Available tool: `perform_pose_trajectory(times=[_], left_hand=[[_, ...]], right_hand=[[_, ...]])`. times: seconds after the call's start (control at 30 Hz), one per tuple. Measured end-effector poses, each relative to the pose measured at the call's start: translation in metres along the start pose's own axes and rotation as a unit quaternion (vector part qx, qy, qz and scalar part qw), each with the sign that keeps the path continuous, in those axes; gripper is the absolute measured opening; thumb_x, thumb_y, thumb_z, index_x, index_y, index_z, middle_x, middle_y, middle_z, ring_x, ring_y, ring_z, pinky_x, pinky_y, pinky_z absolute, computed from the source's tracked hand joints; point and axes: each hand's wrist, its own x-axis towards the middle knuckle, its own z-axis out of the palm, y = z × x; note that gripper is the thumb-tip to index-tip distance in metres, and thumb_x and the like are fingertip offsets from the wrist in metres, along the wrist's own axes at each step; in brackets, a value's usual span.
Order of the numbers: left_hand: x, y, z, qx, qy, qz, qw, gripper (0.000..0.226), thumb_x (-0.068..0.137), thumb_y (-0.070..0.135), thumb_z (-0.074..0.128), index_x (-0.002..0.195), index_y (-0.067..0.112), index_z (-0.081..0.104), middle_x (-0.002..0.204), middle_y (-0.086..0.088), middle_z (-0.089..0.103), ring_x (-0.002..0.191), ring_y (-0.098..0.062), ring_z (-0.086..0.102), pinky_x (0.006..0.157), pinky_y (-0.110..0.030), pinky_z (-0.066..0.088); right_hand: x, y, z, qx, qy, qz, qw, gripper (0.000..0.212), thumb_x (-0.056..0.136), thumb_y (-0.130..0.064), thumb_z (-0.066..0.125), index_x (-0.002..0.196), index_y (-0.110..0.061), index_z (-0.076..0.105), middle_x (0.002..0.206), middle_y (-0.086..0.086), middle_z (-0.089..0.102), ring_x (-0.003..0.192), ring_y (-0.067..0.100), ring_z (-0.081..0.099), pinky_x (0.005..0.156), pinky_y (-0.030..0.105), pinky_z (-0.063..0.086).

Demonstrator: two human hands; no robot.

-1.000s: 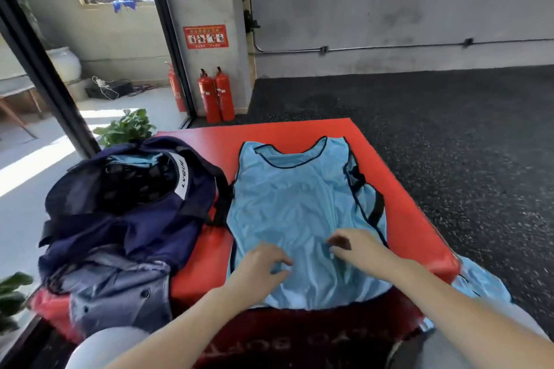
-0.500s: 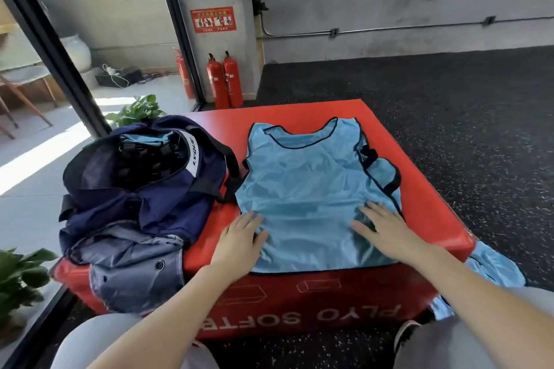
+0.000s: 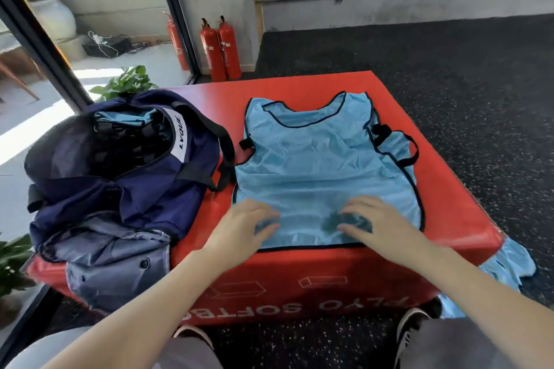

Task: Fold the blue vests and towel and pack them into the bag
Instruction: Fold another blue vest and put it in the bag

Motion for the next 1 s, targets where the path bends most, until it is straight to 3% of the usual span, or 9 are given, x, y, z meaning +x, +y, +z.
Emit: perform_pose_trajectory(times=[0.1, 0.3, 0.47, 0.67, 0.8, 1.0], left_hand=[[-0.013, 0.015, 0.006, -0.037, -0.055, 0.019, 0.998, 0.030, 0.092, 0.048, 0.065, 0.109, 0.026, 0.075, 0.104, 0.012, 0.064, 0.102, -0.007, 0.056, 0.093, -0.029, 0.048], [-0.025, 0.020, -0.001, -0.052, -0.080, -0.002, 0.995, 0.050, 0.077, 0.066, 0.070, 0.113, 0.033, 0.074, 0.098, 0.018, 0.052, 0.094, -0.001, 0.052, 0.084, -0.016, 0.043], [-0.037, 0.015, -0.001, -0.062, -0.077, -0.021, 0.995, 0.044, 0.077, 0.052, 0.080, 0.116, 0.032, 0.074, 0.101, 0.019, 0.051, 0.092, -0.002, 0.055, 0.085, -0.019, 0.045], [-0.046, 0.020, 0.000, -0.058, -0.068, -0.029, 0.996, 0.032, 0.086, 0.042, 0.075, 0.114, 0.026, 0.076, 0.098, 0.018, 0.053, 0.087, -0.002, 0.057, 0.081, -0.017, 0.046], [-0.050, 0.026, 0.001, -0.061, -0.050, -0.010, 0.997, 0.016, 0.089, 0.031, 0.075, 0.101, 0.022, 0.079, 0.092, 0.017, 0.056, 0.082, 0.011, 0.053, 0.076, -0.012, 0.043], [-0.050, 0.035, 0.000, -0.015, -0.038, 0.015, 0.999, 0.006, 0.096, 0.026, 0.064, 0.096, 0.022, 0.069, 0.094, 0.015, 0.059, 0.090, -0.006, 0.054, 0.084, -0.024, 0.045]], right_hand=[[-0.006, -0.008, 0.016, 0.002, -0.031, -0.053, 0.998, 0.056, 0.085, -0.077, 0.051, 0.109, -0.032, 0.072, 0.108, -0.023, 0.057, 0.107, 0.000, 0.050, 0.098, 0.021, 0.039], [-0.013, -0.011, 0.023, 0.008, -0.021, -0.063, 0.998, 0.052, 0.073, -0.072, 0.068, 0.111, -0.036, 0.072, 0.102, -0.026, 0.053, 0.103, -0.002, 0.047, 0.095, 0.010, 0.030], [-0.020, -0.015, 0.024, -0.010, -0.013, -0.068, 0.998, 0.046, 0.079, -0.060, 0.067, 0.115, -0.032, 0.075, 0.104, -0.022, 0.056, 0.102, -0.003, 0.045, 0.095, 0.007, 0.028], [-0.028, -0.022, 0.027, -0.028, 0.010, -0.116, 0.993, 0.033, 0.090, -0.050, 0.059, 0.100, -0.027, 0.081, 0.089, -0.016, 0.061, 0.084, 0.003, 0.055, 0.080, 0.015, 0.039], [-0.031, -0.025, 0.024, 0.002, 0.000, -0.078, 0.997, 0.015, 0.094, -0.039, 0.065, 0.097, -0.028, 0.075, 0.095, -0.020, 0.062, 0.093, 0.001, 0.057, 0.087, 0.020, 0.046], [-0.032, -0.033, 0.018, 0.023, -0.015, -0.026, 0.999, 0.011, 0.098, -0.036, 0.061, 0.108, -0.034, 0.059, 0.102, -0.024, 0.060, 0.096, -0.001, 0.058, 0.086, 0.018, 0.046]])
